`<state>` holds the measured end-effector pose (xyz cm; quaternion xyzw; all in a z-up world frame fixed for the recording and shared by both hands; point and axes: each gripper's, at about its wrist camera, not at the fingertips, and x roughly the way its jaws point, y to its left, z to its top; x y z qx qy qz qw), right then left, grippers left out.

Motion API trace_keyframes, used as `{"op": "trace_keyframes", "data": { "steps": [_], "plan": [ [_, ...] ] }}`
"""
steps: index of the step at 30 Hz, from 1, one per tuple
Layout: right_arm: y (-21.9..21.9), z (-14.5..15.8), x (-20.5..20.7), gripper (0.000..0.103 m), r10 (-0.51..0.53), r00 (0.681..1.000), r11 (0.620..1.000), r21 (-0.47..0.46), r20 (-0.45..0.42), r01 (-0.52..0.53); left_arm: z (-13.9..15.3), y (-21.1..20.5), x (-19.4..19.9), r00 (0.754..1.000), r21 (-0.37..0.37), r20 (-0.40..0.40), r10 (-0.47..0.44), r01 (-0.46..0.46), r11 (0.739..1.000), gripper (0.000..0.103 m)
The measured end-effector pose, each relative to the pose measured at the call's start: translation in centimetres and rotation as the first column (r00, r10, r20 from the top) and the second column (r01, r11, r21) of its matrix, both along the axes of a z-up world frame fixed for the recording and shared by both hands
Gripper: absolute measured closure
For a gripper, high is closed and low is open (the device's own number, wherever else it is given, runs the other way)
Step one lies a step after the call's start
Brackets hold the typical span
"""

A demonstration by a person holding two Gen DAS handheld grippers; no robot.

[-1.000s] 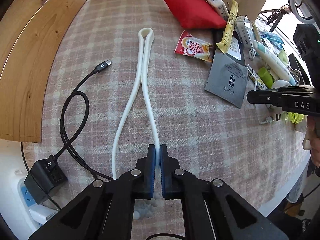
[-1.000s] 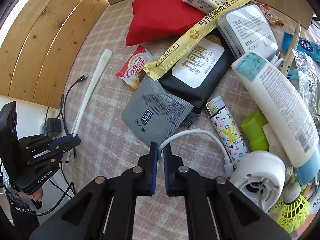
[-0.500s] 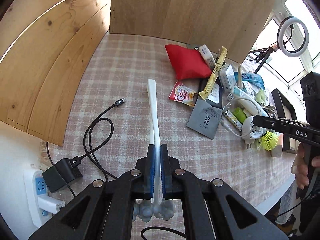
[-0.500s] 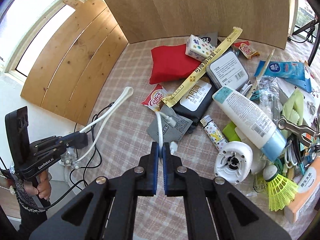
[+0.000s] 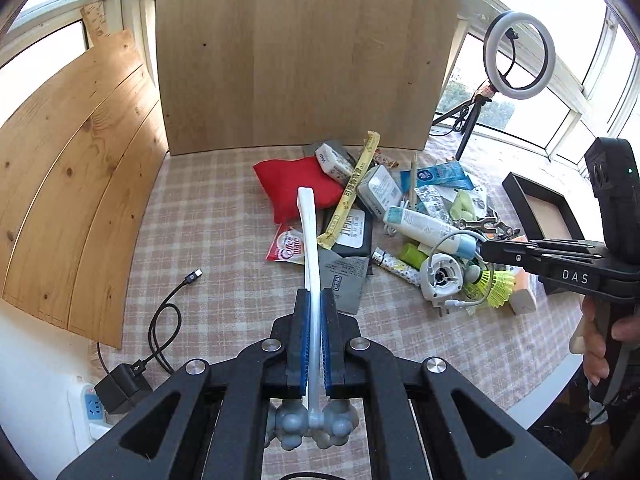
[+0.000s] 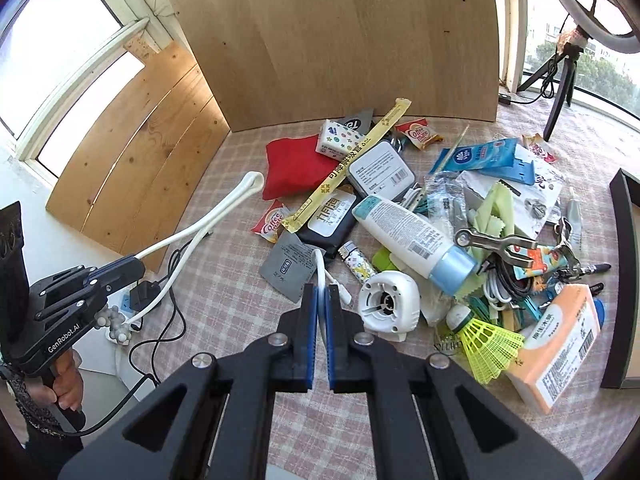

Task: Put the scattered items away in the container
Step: 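Carry the white cable with the left gripper into the black tray and release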

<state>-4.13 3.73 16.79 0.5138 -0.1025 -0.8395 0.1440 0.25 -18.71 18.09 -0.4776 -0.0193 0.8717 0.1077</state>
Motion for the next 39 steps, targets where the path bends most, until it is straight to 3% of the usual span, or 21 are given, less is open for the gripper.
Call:
{"op": "trace_keyframes", "data": {
  "steps": [9, 17, 27, 35, 36, 37, 38, 39],
  "plan": [
    [10.7, 2.8, 2.6, 0.099, -0.114, 0.992, 0.993, -0.041, -0.056, 0.112, 2.0, 9.6, -0.3, 0.993, 0.05, -0.037, -0.115, 0.117, 0.992, 0.099],
    [24.8, 4.2, 4.7, 0.099, -0.199, 0.977, 0.98, -0.018, -0.076, 0.198, 3.0, 21.8, -1.1, 0.988, 0.121, -0.061, -0.143, 0.15, 0.981, 0.099],
    [42.5, 2.3, 7.4, 0.099, -0.345, 0.938, 0.937, 0.041, -0.042, 0.347, 2.0, 40.5, -3.4, 0.969, 0.201, -0.045, -0.242, 0.246, 0.948, 0.099],
    [51.9, 0.8, 9.6, 0.099, -0.471, 0.881, 0.877, 0.086, -0.045, 0.473, 0.9, 52.9, -4.3, 0.943, 0.199, -0.026, -0.332, 0.33, 0.923, 0.098],
    [52.6, 0.6, 9.6, 0.091, -0.486, 0.873, 0.866, 0.112, -0.045, 0.488, 0.8, 54.2, -4.4, 0.938, 0.191, -0.017, -0.345, 0.342, 0.92, 0.094],
    [53.2, 0.3, 9.4, 0.066, -0.503, 0.864, 0.851, 0.156, -0.033, 0.502, 0.6, 55.3, -4.5, 0.936, 0.179, 0.0, -0.353, 0.347, 0.921, 0.085],
    [53.7, 0.1, 9.2, 0.051, -0.52, 0.854, 0.835, 0.192, -0.026, 0.515, 0.4, 56.0, -4.7, 0.938, 0.162, 0.017, -0.345, 0.338, 0.927, 0.057],
    [54.0, 0.0, 9.3, 0.037, -0.533, 0.845, 0.824, 0.2, -0.038, 0.529, 0.3, 56.5, -4.8, 0.942, 0.155, 0.019, -0.334, 0.327, 0.932, 0.038]
  ]
}}
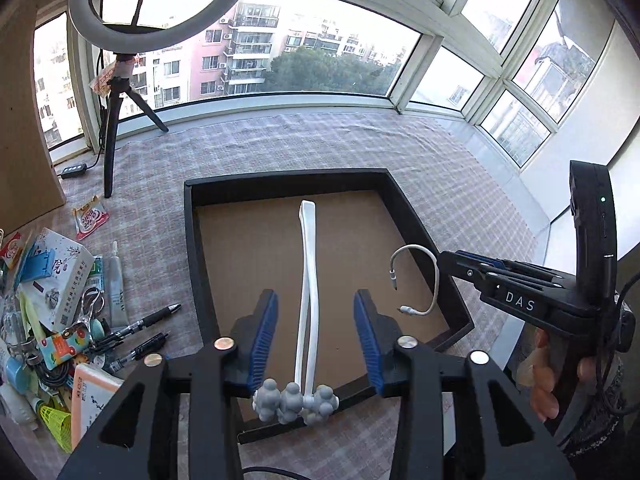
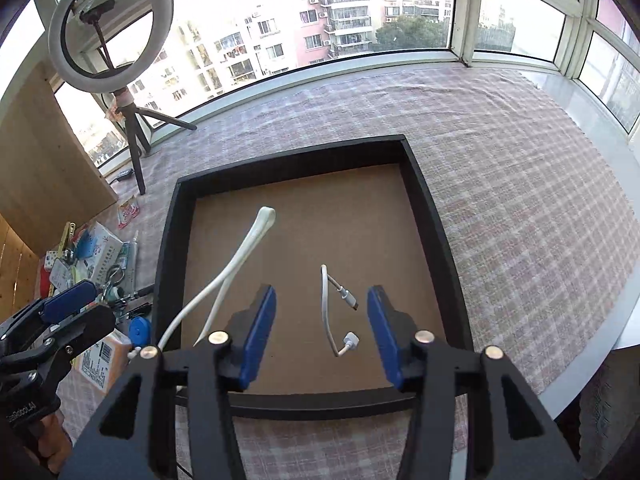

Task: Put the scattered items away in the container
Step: 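Carry the white cable with the left gripper into the black tray and release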

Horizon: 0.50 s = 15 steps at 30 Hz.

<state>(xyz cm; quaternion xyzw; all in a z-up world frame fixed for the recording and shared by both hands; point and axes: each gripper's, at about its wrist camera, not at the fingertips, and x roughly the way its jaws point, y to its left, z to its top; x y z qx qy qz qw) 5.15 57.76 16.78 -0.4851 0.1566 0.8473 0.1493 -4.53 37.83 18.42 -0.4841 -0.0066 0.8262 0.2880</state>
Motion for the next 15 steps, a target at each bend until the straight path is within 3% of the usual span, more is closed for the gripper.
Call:
{"op": "trace_keyframes", "data": {
  "steps": [7, 15],
  "plan": [
    [-1.4, -0.6, -0.9, 0.037, 0.043, 0.999, 0.999, 0.01, -0.033, -0.042, -0.1, -1.5, 0.4, 0.999, -0.018, -0.039, 0.024, -0.025, 1.0, 0.038],
    [-7.9, -0.3, -4.3, 0.038, 0.187, 0.981, 0.982, -0.02, -0.053, -0.189, -0.6, -10.3, 0.6, 0.987, -0.066, -0.056, 0.148, -0.152, 0.986, 0.039]
  ]
}}
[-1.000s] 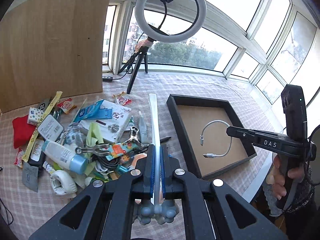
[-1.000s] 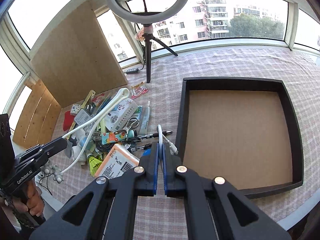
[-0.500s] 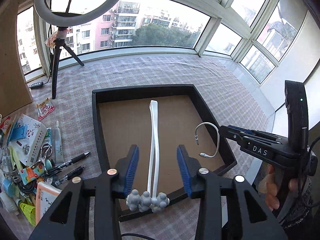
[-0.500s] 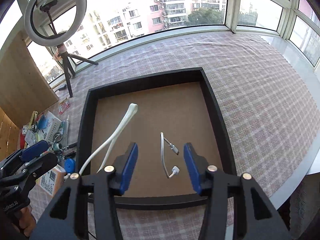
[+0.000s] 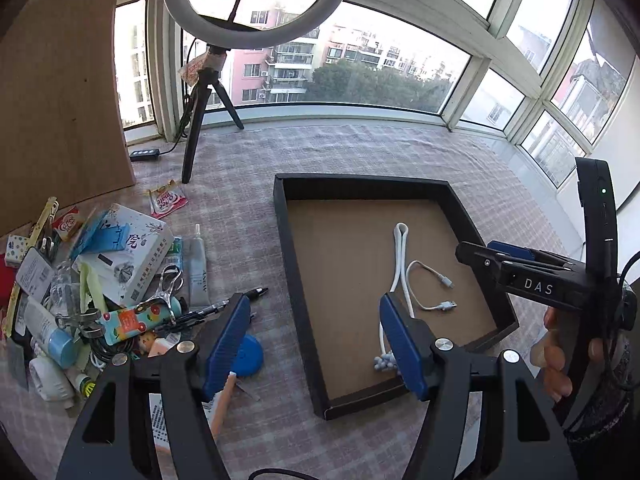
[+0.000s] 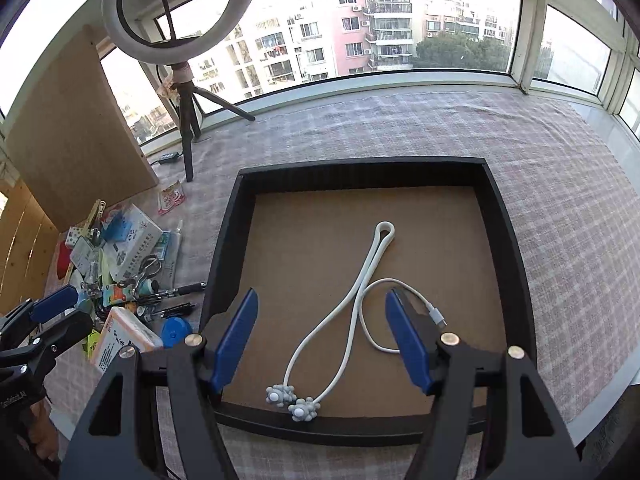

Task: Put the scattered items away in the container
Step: 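Carry the white cable with the left gripper into the black tray and release, then grasp the white hair dryer with the left gripper while the right grasps scissors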

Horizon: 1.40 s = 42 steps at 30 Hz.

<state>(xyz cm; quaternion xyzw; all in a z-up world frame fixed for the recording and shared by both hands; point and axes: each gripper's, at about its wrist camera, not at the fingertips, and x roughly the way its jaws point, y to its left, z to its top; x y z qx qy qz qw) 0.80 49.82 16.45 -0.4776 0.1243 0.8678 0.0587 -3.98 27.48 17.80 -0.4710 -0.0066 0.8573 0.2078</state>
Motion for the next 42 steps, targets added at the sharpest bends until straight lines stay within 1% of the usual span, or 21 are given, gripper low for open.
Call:
{"op": "trace_keyframes", "data": {
  "steps": [5, 7, 9, 13, 15, 17, 20, 22, 25, 27, 30, 32, 34, 37, 39, 42],
  "plan": [
    [-5.7, 0.3, -2.1, 0.038, 0.12, 0.993, 0.992, -0.021, -0.012, -0.12, -0.5, -8.7, 0.7, 0.993, -0.049, -0.008, 0.12, -0.12, 0.992, 0.04],
    [-8.2, 0.1, -2.9, 0.038, 0.167, 0.986, 0.986, -0.024, -0.008, -0.167, -0.9, -12.5, 1.3, 0.986, -0.073, -0.006, 0.168, -0.168, 0.983, 0.041],
    [-10.7, -0.2, -3.6, 0.038, 0.216, 0.976, 0.976, -0.031, -0.002, -0.216, -1.3, -16.5, 2.0, 0.976, -0.098, -0.003, 0.22, -0.219, 0.971, 0.044],
    [-15.9, -0.5, -5.3, 0.038, 0.329, 0.944, 0.943, -0.05, 0.011, -0.328, -2.9, -23.1, 3.0, 0.954, -0.121, 0.047, 0.296, -0.289, 0.95, 0.05],
    [-18.6, -0.5, -6.0, 0.039, 0.392, 0.92, 0.92, -0.042, 0.019, -0.391, -3.8, -25.4, 3.3, 0.945, -0.134, 0.068, 0.319, -0.308, 0.942, 0.056],
    [-21.2, -0.5, -6.9, 0.04, 0.448, 0.894, 0.894, -0.04, 0.035, -0.446, -4.4, -26.9, 3.5, 0.939, -0.133, 0.088, 0.332, -0.32, 0.938, 0.058],
    [-24.5, -0.9, -8.2, 0.041, 0.508, 0.859, 0.861, -0.059, 0.057, -0.505, -5.2, -27.9, 3.4, 0.939, -0.116, 0.11, 0.326, -0.314, 0.942, 0.059],
    [-26.7, -1.2, -9.2, 0.041, 0.557, 0.828, 0.83, -0.035, 0.065, -0.556, -5.9, -27.9, 3.1, 0.942, -0.117, 0.122, 0.312, -0.299, 0.947, 0.059],
    [-29.7, -1.7, -10.2, 0.041, 0.632, 0.769, 0.77, 0.04, 0.092, -0.637, -7.2, -27.6, 2.5, 0.947, -0.117, 0.154, 0.282, -0.266, 0.957, 0.059],
    [-31.5, -2.1, -10.7, 0.041, 0.684, 0.72, 0.717, 0.072, 0.115, -0.693, -7.9, -27.5, 2.2, 0.949, -0.121, 0.165, 0.27, -0.253, 0.96, 0.059],
    [-33.8, -3.0, -11.5, 0.041, 0.733, 0.659, 0.641, 0.15, 0.168, -0.752, -8.7, -27.5, 1.4, 0.948, -0.121, 0.183, 0.26, -0.241, 0.963, 0.06],
    [-35.0, -3.7, -12.0, 0.043, 0.756, 0.623, 0.597, 0.177, 0.201, -0.782, -9.0, -27.6, 0.9, 0.947, -0.127, 0.186, 0.261, -0.241, 0.962, 0.06],
    [-36.0, -4.5, -12.5, 0.05, 0.773, 0.591, 0.565, 0.175, 0.229, -0.806, -9.3, -27.6, 0.4, 0.946, -0.125, 0.193, 0.259, -0.238, 0.963, 0.06],
    [-36.9, -5.8, -13.4, 0.053, 0.78, 0.567, 0.538, 0.179, 0.263, -0.823, -9.8, -27.5, -0.2, 0.945, -0.131, 0.206, 0.255, -0.231, 0.964, 0.061],
    [-37.3, -6.5, -14.0, 0.056, 0.782, 0.559, 0.532, 0.172, 0.275, -0.829, -10.2, -27.4, -0.6, 0.943, -0.133, 0.219, 0.252, -0.227, 0.965, 0.065],
    [-37.6, -7.2, -14.5, 0.059, 0.784, 0.549, 0.525, 0.162, 0.29, -0.835, -10.7, -27.5, -1.0, 0.938, -0.128, 0.236, 0.254, -0.229, 0.965, 0.067]
  ]
}}
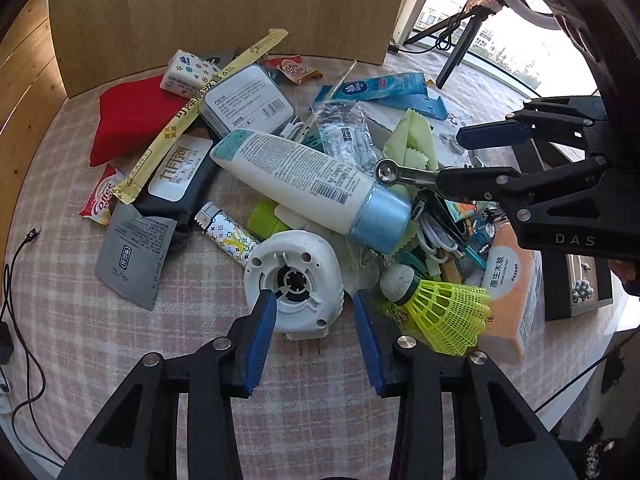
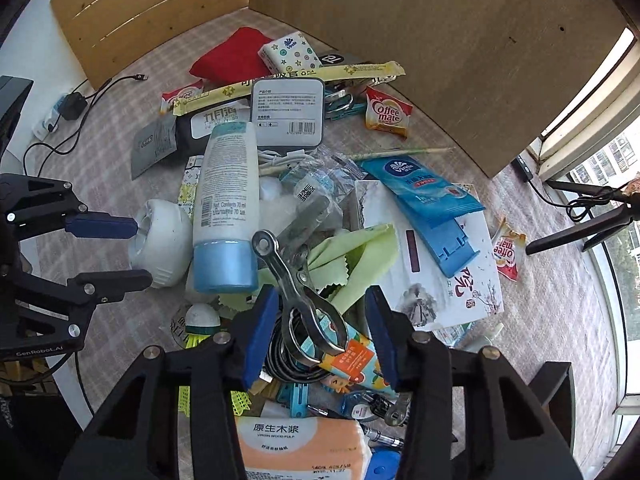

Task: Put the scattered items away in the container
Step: 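Grasp the white hair dryer with the left gripper while the right grasps scissors, then carry the hair dryer and scissors into the tray with both grippers and release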

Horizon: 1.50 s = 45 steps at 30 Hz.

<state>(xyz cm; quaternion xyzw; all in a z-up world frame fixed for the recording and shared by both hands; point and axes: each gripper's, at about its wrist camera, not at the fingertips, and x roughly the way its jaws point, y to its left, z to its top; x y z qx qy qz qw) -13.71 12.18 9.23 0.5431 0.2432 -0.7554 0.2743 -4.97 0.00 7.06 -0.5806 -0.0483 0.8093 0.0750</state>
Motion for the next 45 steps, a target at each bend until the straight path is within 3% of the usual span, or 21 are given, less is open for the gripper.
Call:
{"op": "trace_keyframes", "data": {
  "steps": [8, 14, 17, 22, 25, 33, 45],
  "plan": [
    [-1.5, -1.6, -0.1, 0.059, 0.04, 0.999, 0.998, 0.05, 0.019, -0.04, -0.4, 0.2, -0.6, 1.0, 0.006, 0.013, -0.016, 0.016, 1.0, 0.069],
    [-1.4, -1.7, -0.6, 0.075, 0.025, 0.997, 0.999, 0.028, 0.077, -0.028, -1.4, 0.5, -1.1, 0.999, 0.006, 0.032, -0.029, 0.028, 1.0, 0.072],
    [-0.6, -1.7, -1.0, 0.079, -0.001, 0.991, 1.0, -0.02, 0.131, 0.004, -1.4, 0.4, -1.2, 0.999, 0.022, 0.036, -0.018, 0.018, 1.0, 0.079],
    [0.8, -1.5, -1.6, 0.088, -0.061, 0.981, 0.992, -0.098, 0.182, 0.08, -1.3, 0.2, -1.0, 1.0, 0.04, 0.022, -0.008, 0.007, 0.999, 0.081],
    [1.6, -1.0, -1.7, 0.088, -0.095, 0.971, 0.978, -0.161, 0.22, 0.133, -1.2, 0.0, -0.6, 1.0, 0.047, 0.013, -0.002, 0.002, 0.999, 0.082],
    [3.2, 0.6, -0.9, 0.088, -0.143, 0.968, 0.952, -0.239, 0.208, 0.192, -0.7, -0.4, -0.2, 1.0, 0.064, 0.005, 0.018, -0.018, 0.998, 0.083],
    [8.3, 3.8, 1.4, 0.088, -0.27, 0.951, 0.896, -0.323, 0.152, 0.306, 4.8, 0.8, 1.1, 0.993, 0.055, -0.115, -0.005, 0.011, 0.998, 0.083]
  ]
}}
